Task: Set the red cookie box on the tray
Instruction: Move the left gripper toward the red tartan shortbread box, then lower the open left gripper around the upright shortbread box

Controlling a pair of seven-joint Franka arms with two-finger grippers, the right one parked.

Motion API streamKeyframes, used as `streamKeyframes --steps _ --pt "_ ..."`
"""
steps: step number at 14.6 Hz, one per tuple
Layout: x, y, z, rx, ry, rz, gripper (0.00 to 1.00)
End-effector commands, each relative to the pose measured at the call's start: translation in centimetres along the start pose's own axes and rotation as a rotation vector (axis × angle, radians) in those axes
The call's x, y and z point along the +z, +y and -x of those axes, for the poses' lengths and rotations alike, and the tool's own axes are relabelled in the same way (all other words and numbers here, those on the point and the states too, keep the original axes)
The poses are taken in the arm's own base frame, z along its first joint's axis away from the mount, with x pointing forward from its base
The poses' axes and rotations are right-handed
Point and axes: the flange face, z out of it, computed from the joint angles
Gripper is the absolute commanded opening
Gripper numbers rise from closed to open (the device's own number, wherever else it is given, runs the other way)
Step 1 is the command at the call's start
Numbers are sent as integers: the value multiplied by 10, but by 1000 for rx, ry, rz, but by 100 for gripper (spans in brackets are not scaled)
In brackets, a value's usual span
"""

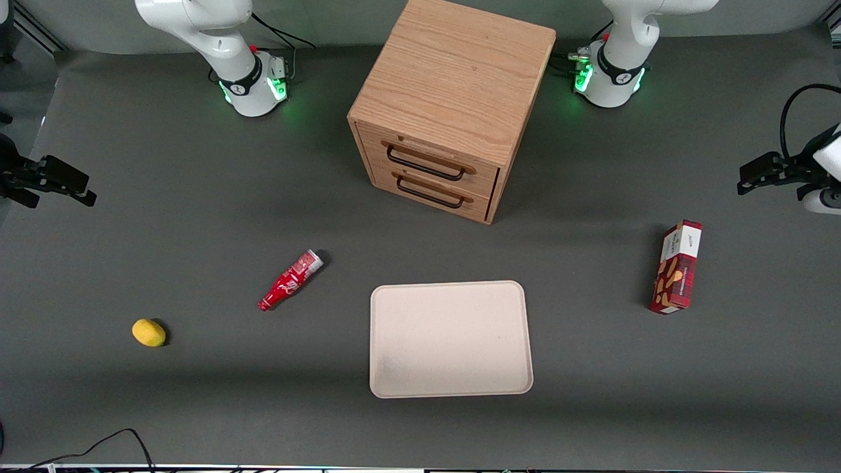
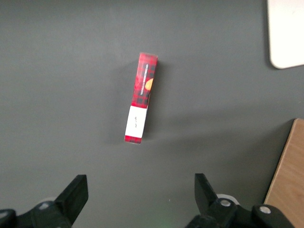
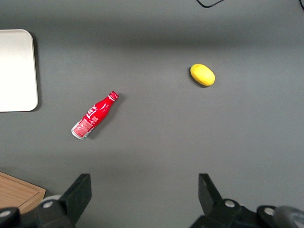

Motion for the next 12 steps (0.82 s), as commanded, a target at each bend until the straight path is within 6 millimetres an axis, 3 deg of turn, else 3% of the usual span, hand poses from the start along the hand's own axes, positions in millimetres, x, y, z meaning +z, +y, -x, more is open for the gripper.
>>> streamKeyframes --steps 1,5,12 --pt "38 -13 -12 29 -32 4 100" --pt "108 -32 -15 138 11 -5 100" --pt "188 -38 -52 223 21 -25 100"
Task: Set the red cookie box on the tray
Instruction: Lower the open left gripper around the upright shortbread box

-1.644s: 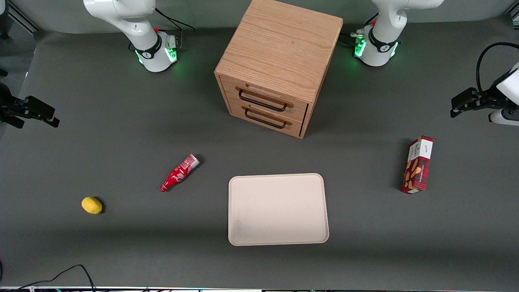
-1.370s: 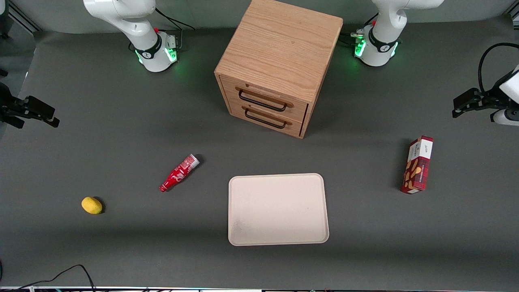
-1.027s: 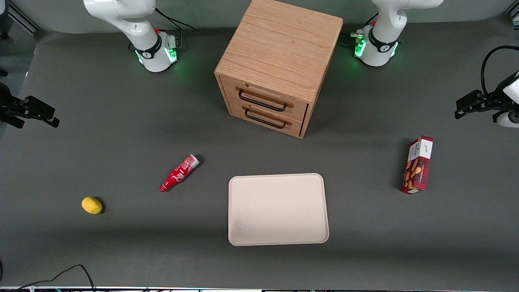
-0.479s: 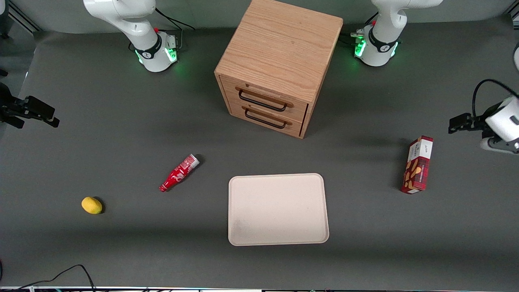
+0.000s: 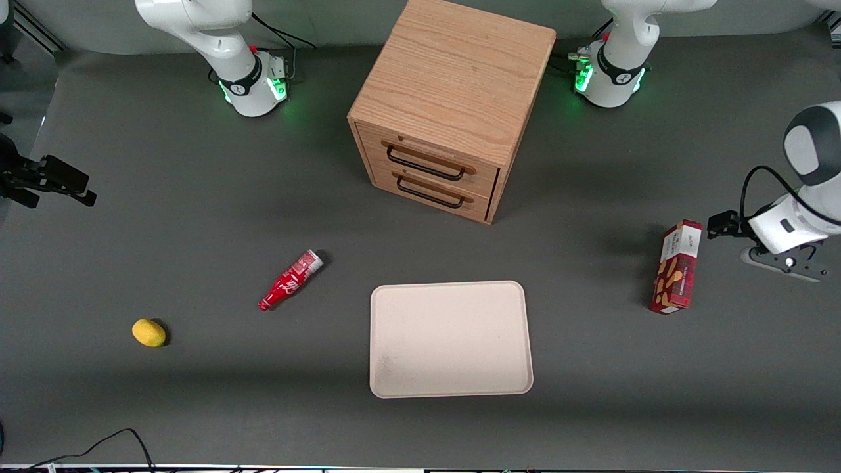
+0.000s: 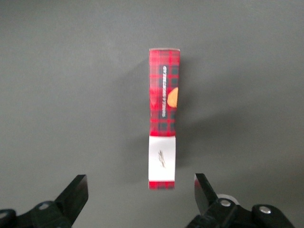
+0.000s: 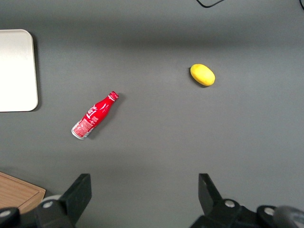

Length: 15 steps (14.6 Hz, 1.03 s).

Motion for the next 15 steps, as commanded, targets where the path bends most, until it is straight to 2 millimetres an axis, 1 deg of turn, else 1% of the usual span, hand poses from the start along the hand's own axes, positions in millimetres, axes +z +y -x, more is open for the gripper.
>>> streamKeyframes --steps 1,3,5,7,9,11,13,15 --pt "33 0 -12 14 34 12 100" --pt "56 1 -18 12 54 29 100" --pt "70 7 -23 3 68 40 100" --pt "88 13 -19 5 85 27 100" --pt "108 25 -15 18 117 7 100" --pt "129 27 -10 24 144 -19 100" --pt "139 28 -8 48 160 -37 100" --pt "142 28 -8 48 161 -38 100"
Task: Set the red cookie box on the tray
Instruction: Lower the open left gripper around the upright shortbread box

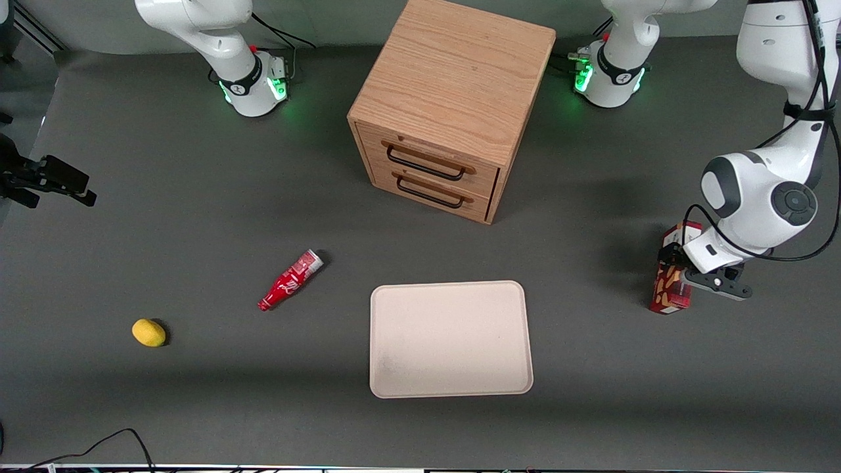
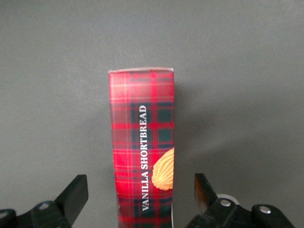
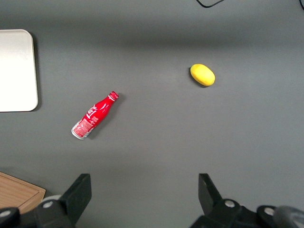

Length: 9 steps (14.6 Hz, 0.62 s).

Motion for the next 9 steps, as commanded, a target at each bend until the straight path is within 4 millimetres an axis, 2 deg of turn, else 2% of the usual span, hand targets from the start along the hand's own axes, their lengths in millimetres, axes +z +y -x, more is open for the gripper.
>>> streamKeyframes --steps 1,6,9 --pt "-1 2 1 20 21 -4 100" --pt "0 1 2 19 20 -5 98" --pt "0 1 1 16 21 -3 84"
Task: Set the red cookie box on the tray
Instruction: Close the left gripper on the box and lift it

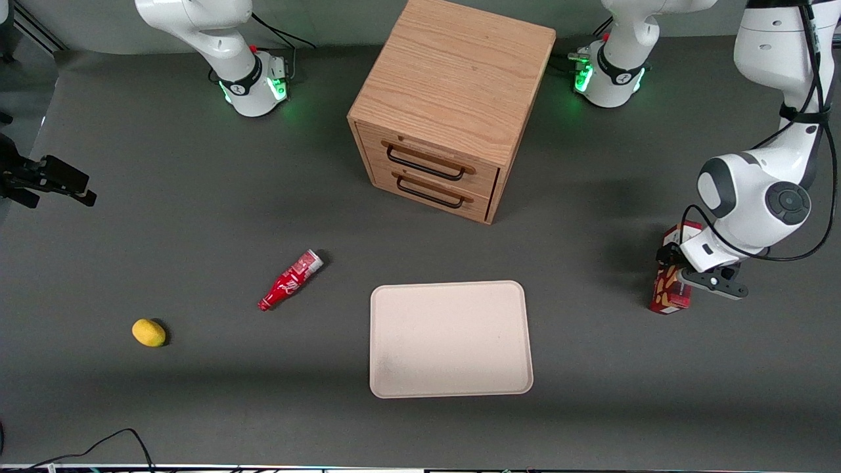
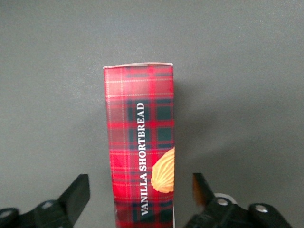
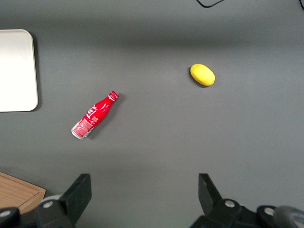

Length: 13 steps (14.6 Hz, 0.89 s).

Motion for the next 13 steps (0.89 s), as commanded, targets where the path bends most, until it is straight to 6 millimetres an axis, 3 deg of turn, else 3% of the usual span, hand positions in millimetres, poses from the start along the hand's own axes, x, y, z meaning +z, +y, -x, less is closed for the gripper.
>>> streamKeyframes --steps 1,5,7,11,13 --pt "-1 1 0 7 16 2 80" --pt "-3 1 -1 6 18 4 30" --pt "-4 1 -1 6 19 3 15" --pt "-5 2 -2 8 14 7 15" --pt "-15 3 -8 11 31 3 15"
